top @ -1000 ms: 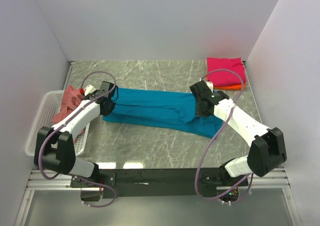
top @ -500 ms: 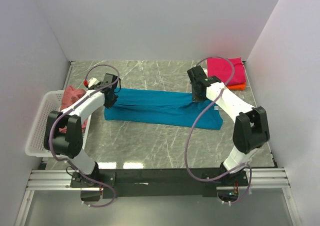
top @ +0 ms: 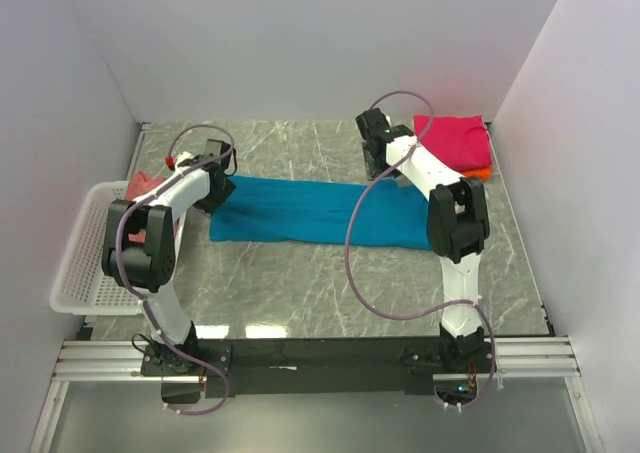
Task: Fold and stack the t-shirts
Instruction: Fold the tshirt
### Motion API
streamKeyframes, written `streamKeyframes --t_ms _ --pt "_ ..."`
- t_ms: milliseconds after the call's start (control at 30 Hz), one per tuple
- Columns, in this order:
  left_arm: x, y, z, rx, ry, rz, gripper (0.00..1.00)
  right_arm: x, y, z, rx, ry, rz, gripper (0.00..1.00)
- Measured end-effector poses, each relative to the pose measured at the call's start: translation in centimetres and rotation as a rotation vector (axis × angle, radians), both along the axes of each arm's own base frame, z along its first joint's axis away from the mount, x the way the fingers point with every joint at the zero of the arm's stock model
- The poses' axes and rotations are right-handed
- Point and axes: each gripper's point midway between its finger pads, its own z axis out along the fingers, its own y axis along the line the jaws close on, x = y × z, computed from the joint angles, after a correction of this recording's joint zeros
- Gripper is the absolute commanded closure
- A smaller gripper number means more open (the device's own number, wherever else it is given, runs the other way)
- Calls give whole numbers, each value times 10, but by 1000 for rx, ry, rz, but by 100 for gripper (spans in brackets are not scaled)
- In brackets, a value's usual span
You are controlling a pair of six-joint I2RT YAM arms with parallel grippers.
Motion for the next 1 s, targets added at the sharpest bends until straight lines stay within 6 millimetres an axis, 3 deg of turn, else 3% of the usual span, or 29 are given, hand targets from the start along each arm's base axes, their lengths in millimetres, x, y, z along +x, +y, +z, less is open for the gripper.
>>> streamKeyframes --t_ms 33,100,200,400,533,633,767,867,1000 --pt "2 0 2 1 -4 -3 22 2 -1 1 -4 -6 -7 36" --pt "5 -2 6 -1 -14 -14 15 2 -2 3 0 -14 -32 13" --pt "7 -6 9 -7 -22 -36 8 -7 -4 5 30 -27 -61 12" --pt "23 -30 29 -17 -57 -136 6 -71 -6 4 174 2 -141 11" --pt "49 -56 41 -31 -112 -219 6 -109 -3 -14 273 52 -189 11" --pt "61 -69 30 -37 -99 -265 6 -124 -3 -36 329 116 -226 12" --pt "61 -70 -3 -26 -22 -287 7 -123 -4 -59 373 181 -271 12" --pt "53 -69 -23 -25 40 -291 7 -111 0 -70 404 228 -282 12" --pt "31 -64 -35 -27 72 -291 8 -67 20 -64 508 223 -244 12"
